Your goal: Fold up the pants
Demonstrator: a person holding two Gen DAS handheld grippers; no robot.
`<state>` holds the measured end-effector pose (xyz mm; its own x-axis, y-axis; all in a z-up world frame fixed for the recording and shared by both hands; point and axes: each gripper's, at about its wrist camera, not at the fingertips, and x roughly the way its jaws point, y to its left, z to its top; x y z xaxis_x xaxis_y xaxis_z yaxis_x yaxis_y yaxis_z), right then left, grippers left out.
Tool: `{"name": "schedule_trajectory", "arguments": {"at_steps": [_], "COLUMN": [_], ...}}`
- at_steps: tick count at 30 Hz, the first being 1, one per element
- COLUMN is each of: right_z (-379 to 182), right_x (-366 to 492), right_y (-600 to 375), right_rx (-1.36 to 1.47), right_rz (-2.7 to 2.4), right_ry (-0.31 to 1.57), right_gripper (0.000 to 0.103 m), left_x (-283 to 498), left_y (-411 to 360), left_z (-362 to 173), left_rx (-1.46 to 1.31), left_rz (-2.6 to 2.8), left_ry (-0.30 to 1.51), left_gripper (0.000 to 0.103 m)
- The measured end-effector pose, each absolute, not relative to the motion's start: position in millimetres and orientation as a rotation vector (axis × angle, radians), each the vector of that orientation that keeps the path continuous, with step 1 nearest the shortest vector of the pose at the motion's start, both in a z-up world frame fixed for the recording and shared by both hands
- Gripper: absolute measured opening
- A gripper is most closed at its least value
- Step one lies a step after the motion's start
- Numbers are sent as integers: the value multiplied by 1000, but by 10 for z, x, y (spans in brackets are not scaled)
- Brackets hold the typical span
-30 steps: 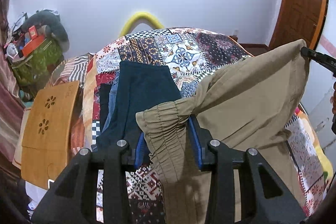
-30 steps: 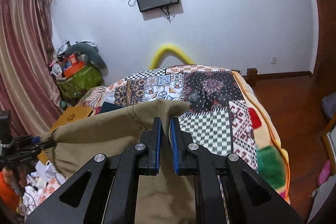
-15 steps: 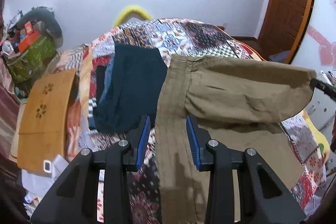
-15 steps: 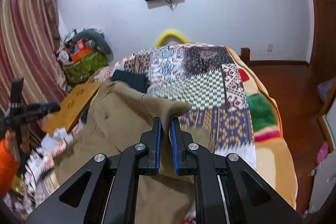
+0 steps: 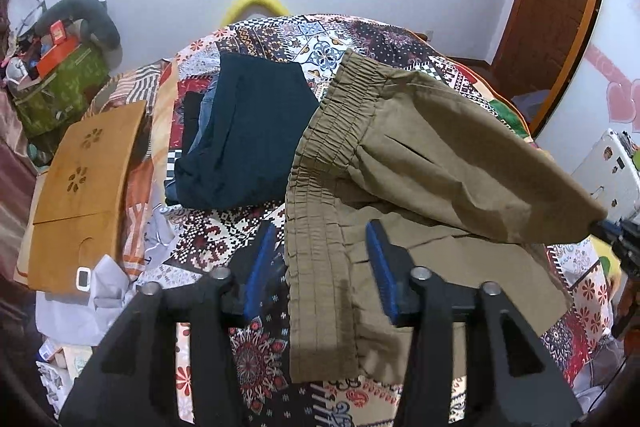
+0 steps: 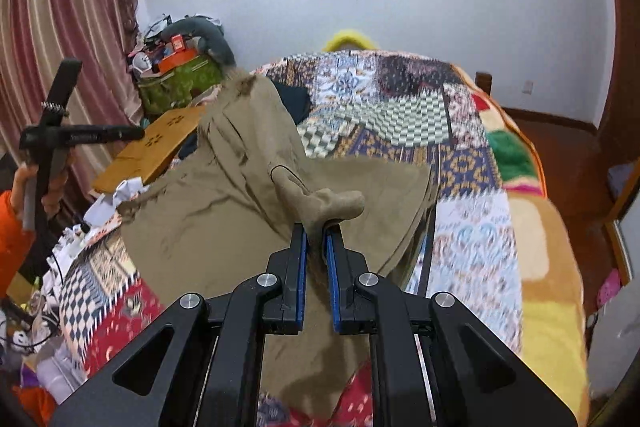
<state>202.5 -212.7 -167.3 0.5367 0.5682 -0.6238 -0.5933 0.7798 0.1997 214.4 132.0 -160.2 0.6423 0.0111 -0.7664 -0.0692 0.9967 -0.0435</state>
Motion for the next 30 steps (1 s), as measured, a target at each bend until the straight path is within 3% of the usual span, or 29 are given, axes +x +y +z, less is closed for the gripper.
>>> {"name": "schedule_trajectory", "arguments": {"at_steps": [11,25,30], "right_z": [-2214,-2123,-1907], "right_x": [1775,1595,1453], "right_y": [-2311,-2494,-2512], "right_rx": [-15,53,22], "right_rz": [647,603,556], "right_ry": [853,907,849], "right_gripper": [8,19,36], "left_x": [1896,1594,1587], "left_y": [1131,1115,1000], "left_z": [-1537,-1683,-1792], "left_rx": [-32,4,81], "left_rz": [50,89,92], "left_ry": [859,874,878], "left_gripper": [81,89,89]}}
